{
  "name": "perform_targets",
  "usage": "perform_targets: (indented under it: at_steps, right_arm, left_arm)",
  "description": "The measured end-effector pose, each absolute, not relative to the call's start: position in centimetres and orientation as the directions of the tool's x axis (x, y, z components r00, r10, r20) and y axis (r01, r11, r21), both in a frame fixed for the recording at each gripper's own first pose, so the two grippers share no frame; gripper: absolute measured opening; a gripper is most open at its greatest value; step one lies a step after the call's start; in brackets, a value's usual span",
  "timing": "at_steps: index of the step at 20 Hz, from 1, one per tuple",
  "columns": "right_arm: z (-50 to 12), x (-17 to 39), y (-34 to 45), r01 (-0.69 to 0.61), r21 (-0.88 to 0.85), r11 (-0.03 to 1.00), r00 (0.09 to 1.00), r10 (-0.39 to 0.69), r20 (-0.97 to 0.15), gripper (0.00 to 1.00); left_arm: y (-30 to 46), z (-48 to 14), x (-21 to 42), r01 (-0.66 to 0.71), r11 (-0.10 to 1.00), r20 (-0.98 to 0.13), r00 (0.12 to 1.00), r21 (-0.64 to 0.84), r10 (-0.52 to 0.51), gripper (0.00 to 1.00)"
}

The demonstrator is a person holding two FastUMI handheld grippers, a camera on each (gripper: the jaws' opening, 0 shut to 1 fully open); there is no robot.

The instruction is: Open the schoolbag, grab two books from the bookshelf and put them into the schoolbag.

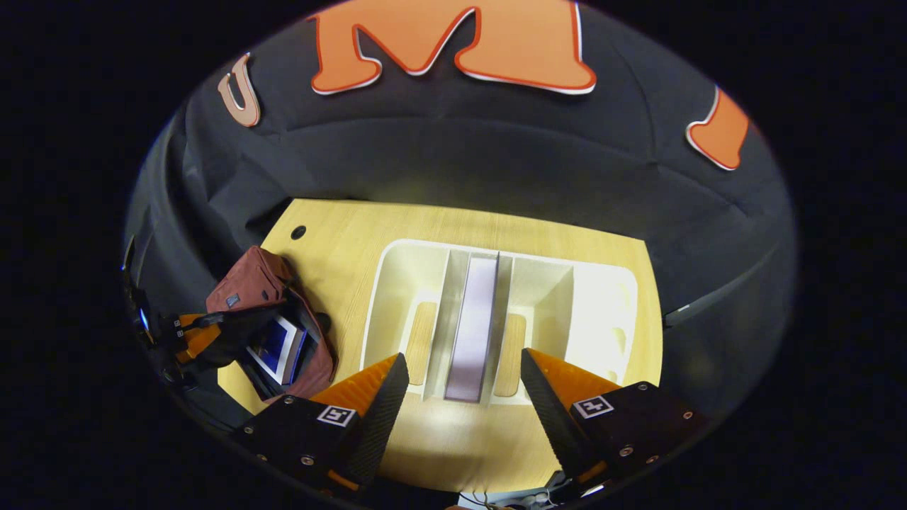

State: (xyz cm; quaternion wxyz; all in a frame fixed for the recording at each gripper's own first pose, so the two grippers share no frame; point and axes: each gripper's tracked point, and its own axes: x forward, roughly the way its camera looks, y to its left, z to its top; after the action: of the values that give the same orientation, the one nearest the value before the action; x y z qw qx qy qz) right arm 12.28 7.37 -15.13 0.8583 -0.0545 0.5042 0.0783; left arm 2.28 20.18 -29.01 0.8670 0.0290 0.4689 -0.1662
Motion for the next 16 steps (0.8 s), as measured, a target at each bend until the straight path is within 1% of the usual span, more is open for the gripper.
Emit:
perform_targets:
  at_steps: [3,6,8,10,11,12,13,14,15,16]
  right_arm:
    - [-17.3,13.6,7.1,-0.186,-0.032,0.982,0.43,0.052,-0.901,0.95]
    - [-19.5,14.6,7.1,-0.157,-0.01,0.987,0.366,0.049,-0.929,0.94]
    - [-20.5,15.5,6.5,-0.146,-0.025,0.989,0.343,0.027,-0.939,0.92]
    - [-21.5,16.3,6.2,-0.142,-0.042,0.989,0.324,0.006,-0.946,0.83]
    - [-22.0,16.3,6.2,-0.134,-0.033,0.99,0.302,0.009,-0.953,0.76]
    - [-22.5,16.3,6.3,-0.117,-0.026,0.993,0.282,0.008,-0.96,0.73]
    - [-22.9,16.5,6.3,-0.11,-0.027,0.994,0.275,0.005,-0.961,0.67]
    - [-23.1,16.6,6.4,-0.111,-0.03,0.993,0.272,0.001,-0.962,0.64]
    - [-23.3,16.7,6.6,-0.106,-0.032,0.994,0.268,-0.003,-0.963,0.57]
    - [-23.4,16.5,6.9,-0.098,-0.022,0.995,0.258,0.004,-0.966,0.53]
  left_arm:
    - [20.7,-29.4,2.3,0.294,0.95,-0.83,0.5,-0.106,-0.247,0.07]
    - [20.9,-29.9,2.3,0.276,0.955,-0.836,0.494,-0.109,-0.238,0.08]
    - [21.0,-30.3,2.3,0.265,0.958,-0.84,0.489,-0.111,-0.233,0.08]
    - [21.0,-30.4,2.3,0.258,0.96,-0.843,0.487,-0.112,-0.229,0.08]
    - [20.9,-30.5,2.4,0.254,0.961,-0.843,0.487,-0.113,-0.227,0.08]
    - [21.0,-30.5,2.4,0.25,0.961,-0.844,0.487,-0.114,-0.227,0.08]
    - [21.0,-30.5,2.3,0.248,0.962,-0.844,0.486,-0.115,-0.226,0.08]
    - [21.0,-30.5,2.2,0.245,0.963,-0.844,0.487,-0.115,-0.225,0.08]
    - [21.0,-30.5,2.2,0.244,0.963,-0.844,0.487,-0.114,-0.223,0.08]
    - [21.1,-30.4,2.2,0.244,0.963,-0.844,0.488,-0.114,-0.223,0.08]
